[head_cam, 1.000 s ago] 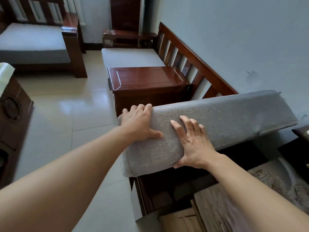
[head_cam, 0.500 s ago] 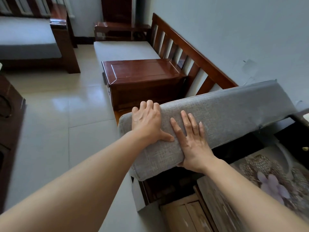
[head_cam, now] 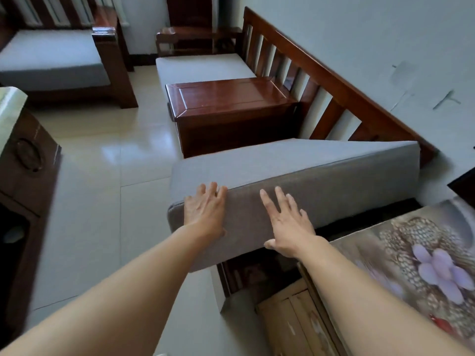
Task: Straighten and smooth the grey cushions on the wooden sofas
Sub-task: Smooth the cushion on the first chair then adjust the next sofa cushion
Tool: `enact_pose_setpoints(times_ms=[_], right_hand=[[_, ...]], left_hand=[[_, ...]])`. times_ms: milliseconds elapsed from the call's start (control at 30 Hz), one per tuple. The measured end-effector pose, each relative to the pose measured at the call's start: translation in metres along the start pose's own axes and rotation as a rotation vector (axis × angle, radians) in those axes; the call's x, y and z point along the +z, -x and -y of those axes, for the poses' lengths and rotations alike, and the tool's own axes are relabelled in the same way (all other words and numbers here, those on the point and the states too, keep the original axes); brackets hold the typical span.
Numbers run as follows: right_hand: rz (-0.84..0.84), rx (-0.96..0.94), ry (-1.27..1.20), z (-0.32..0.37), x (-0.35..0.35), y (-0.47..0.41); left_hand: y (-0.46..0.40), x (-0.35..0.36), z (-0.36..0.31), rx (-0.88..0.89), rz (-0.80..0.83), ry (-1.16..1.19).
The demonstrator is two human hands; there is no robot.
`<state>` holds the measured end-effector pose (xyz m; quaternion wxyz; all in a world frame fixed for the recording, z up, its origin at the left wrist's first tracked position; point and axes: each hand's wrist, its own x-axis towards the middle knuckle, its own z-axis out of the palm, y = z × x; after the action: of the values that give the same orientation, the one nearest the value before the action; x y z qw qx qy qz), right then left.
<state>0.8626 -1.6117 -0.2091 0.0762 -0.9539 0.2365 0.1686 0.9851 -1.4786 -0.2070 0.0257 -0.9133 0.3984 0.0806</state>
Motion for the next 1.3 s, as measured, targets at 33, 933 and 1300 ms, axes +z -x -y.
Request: enact_pose_setpoints(times_ms=[33, 933, 1300], right_hand=[[0.035, -0.004, -0.016, 0.003, 0.013, -0.001], [-0.157, 0.047, 0.227, 0.076, 0.024, -0.115], [-0.327, 0.099, 0.171, 0.074, 0.053, -0.161]], left_hand=[[-0.004, 0.006, 0.008, 0.006, 0.034, -0.019], [-0.066, 0.057, 0.084, 0.104, 0.106, 0.128], [-0.098, 0.074, 0.082, 0.069, 0.042, 0.107]])
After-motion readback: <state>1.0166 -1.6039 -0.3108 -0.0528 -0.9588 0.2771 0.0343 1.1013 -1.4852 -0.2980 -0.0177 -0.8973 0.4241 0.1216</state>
